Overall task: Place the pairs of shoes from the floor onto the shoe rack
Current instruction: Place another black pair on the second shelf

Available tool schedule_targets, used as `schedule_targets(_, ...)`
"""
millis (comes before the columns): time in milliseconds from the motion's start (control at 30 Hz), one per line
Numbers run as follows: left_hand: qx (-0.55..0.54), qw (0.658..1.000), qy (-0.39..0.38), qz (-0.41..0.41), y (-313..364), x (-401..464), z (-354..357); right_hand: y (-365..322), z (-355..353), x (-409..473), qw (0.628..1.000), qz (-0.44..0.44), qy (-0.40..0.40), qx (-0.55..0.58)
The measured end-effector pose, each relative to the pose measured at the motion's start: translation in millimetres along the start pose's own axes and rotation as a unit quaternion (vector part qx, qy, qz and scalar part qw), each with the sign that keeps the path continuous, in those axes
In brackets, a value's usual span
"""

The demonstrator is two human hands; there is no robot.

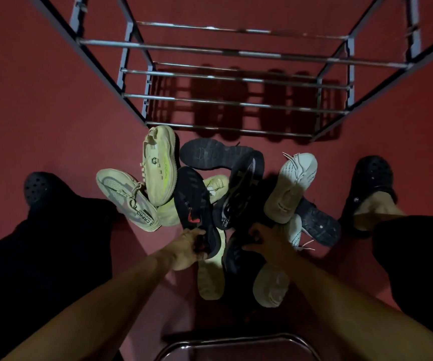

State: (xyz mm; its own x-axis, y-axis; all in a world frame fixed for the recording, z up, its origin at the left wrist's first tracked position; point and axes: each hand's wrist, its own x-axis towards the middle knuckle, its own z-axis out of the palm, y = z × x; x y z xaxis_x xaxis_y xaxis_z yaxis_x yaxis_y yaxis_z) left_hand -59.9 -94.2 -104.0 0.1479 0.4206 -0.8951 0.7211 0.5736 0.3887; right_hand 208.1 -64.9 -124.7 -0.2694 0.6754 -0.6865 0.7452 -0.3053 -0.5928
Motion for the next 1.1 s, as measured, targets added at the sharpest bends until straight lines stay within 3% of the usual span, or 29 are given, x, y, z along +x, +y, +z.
schedule_targets(200, -0.091, 0.994, 0.055, 0.002, -1, 1, 9, -39, -48, 5, 0.995, -0.040, 0.050, 0.082)
schedule_targets(300, -0.201, 0.976, 0.080, -0.021, 14, -9, 11, -66, -64, 23, 0.994, -0.071, 0.048, 0.063)
schedule_targets(400, -0.412, 0.905, 0.064, -0.090, 15, -12, 3, -100, -74, 38, 0.989, -0.111, 0.092, 0.036)
schedule_targets(467, -0.455, 0.884, 0.063, -0.090, 16, -19, -1, -121, -81, 48, 0.975, -0.123, 0.163, 0.091)
schedule_targets(500, -0.504, 0.856, 0.052, -0.100, 18, -20, -4, -131, -84, 54, 0.968, -0.116, 0.180, 0.132)
schedule_targets(633, -0.575, 0.812, 0.034, -0.096, 23, -21, -7, -147, -96, 81, 0.967, -0.081, 0.195, 0.143)
schedule_targets(733, -0.580, 0.809, 0.023, -0.090, 24, -20, -3, -136, -84, 68, 0.967, -0.093, 0.221, 0.086)
schedule_targets(867, -0.587, 0.802, 0.024, -0.106, 21, -10, 7, -99, -46, 32, 0.989, -0.105, 0.021, -0.098)
schedule_targets(967, -0.585, 0.806, 0.018, -0.088, 27, -10, 14, -78, -32, 26, 0.966, -0.133, 0.033, -0.218)
schedule_targets(1100, -0.451, 0.888, 0.061, -0.059, 16, -7, 19, -82, -30, 29, 0.935, -0.166, 0.034, -0.313)
